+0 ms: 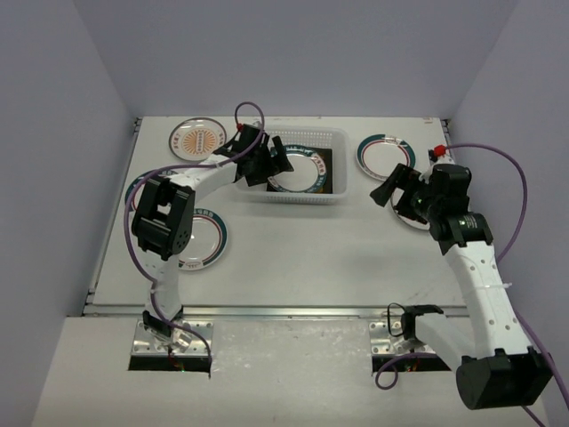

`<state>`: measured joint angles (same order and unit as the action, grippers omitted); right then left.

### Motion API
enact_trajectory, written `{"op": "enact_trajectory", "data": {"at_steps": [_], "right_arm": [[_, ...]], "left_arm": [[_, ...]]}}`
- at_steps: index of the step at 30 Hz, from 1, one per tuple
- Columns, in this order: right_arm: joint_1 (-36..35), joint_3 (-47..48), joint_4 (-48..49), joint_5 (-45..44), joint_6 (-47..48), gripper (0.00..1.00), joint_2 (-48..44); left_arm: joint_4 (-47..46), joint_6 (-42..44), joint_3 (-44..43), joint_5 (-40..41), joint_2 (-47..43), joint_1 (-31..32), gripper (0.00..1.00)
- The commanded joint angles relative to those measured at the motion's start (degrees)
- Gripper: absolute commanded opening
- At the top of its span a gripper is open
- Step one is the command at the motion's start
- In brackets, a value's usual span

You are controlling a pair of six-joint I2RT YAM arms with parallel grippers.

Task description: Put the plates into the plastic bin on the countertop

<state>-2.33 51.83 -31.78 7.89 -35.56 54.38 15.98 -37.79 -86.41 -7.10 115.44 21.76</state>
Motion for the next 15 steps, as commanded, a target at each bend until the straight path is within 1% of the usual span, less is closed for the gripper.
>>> {"op": "enact_trajectory", "data": {"at_steps": [1,4,7,8,10,11,14,15], "right_arm": [[0.13,-4.74,6.05,-3.91,-6.37,0.99,-0.95],[0.18,-4.97,6.68,-3.70,-6.42,0.99,-0.99],[0.14,-4.18,4.68,-7.74,-6.98,0.99,-0.75],[0.22,-4.02,4.37,-8.14,-6.98,0.99,-0.68],[0.22,-4.67,3.74,-11.01,-10.11,0.99,-0.63],[0.22,-5.24,3.94,-11.90,-11.73,0.99,-0.73],[0.22,-6.96,4.18,-14.05,-14.41,0.99,-1.17],[0.22,-7.35,4.18,-14.92,-14.95,0.99,-1.60]], "left_arm": [[0.55,1.86,-4.04,-1.20,-0.82,0.41,1.00],[2.31,2.41,-5.03,-1.55,0.38,0.76,1.00],[3.31,2.57,-3.26,4.13,-3.09,1.45,1.00],[2.92,2.72,-2.64,4.46,-3.80,1.53,1.00],[2.96,3.86,-2.71,3.16,-3.94,1.92,1.00],[3.79,4.33,-3.64,2.49,-2.65,2.03,1.00],[6.24,5.02,-6.31,1.71,-0.27,2.99,1.00],[5.58,5.12,-5.69,2.14,-0.60,3.48,1.00]]}}
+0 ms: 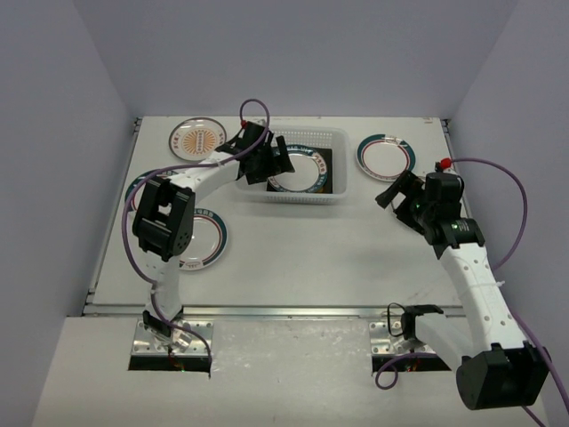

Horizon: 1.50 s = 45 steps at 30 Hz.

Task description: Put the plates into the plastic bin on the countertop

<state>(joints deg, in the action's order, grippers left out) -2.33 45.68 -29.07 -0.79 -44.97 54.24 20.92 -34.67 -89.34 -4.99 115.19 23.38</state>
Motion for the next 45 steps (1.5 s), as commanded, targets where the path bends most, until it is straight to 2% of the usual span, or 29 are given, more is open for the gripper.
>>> {"op": "enact_trajectory", "data": {"at_steps": [1,6,11,14,17,20,23,26,30,33,37,45], "right_arm": [[0.20,-1.58,1.41,-7.21,-6.15,0.99,-1.85],[0.13,-2.59,0.34,-9.28,-7.70,0.99,-2.73],[0.13,-3.41,0.25,-9.32,-6.80,0.99,-3.35],[0.17,-3.98,1.12,-8.35,-6.31,0.99,-3.88],[0.17,-4.24,2.07,-6.97,-5.46,0.99,-4.22],[0.13,-4.07,2.26,-5.99,-4.58,0.99,-4.53],[0.22,-4.06,2.21,-5.75,-3.45,0.99,-5.48],[0.20,-4.41,2.55,-5.87,-2.37,0.99,-6.60],[0.13,-4.53,2.65,-5.16,-1.67,0.99,-6.64],[0.13,-4.72,2.88,-4.84,-1.53,0.99,-6.69],[0.13,-5.19,4.04,-3.73,-1.44,0.99,-6.60],[0.13,-6.13,4.89,-2.56,-0.92,0.99,-7.12]], "left_arm": [[0.11,2.11,-2.26,0.43,-0.59,2.27,1.00],[1.49,2.39,-2.51,4.37,-1.51,2.77,1.00],[2.89,2.33,0.29,17.02,-7.24,3.16,1.00],[4.52,2.50,-0.75,23.63,-7.03,2.45,1.00],[5.11,3.81,-4.00,25.47,-3.49,1.42,1.00],[8.46,6.03,-12.83,27.01,2.27,0.84,1.00],[10.16,8.21,-19.06,24.15,7.99,0.61,1.00],[7.08,10.23,-20.14,17.01,10.22,0.70,1.00],[8.53,9.43,-21.73,16.98,12.74,0.66,1.00],[8.26,9.33,-21.29,16.59,12.87,0.64,1.00],[4.30,10.58,-18.59,7.59,11.73,0.70,1.00],[3.87,10.40,-18.41,2.77,11.93,0.79,1.00]]}}
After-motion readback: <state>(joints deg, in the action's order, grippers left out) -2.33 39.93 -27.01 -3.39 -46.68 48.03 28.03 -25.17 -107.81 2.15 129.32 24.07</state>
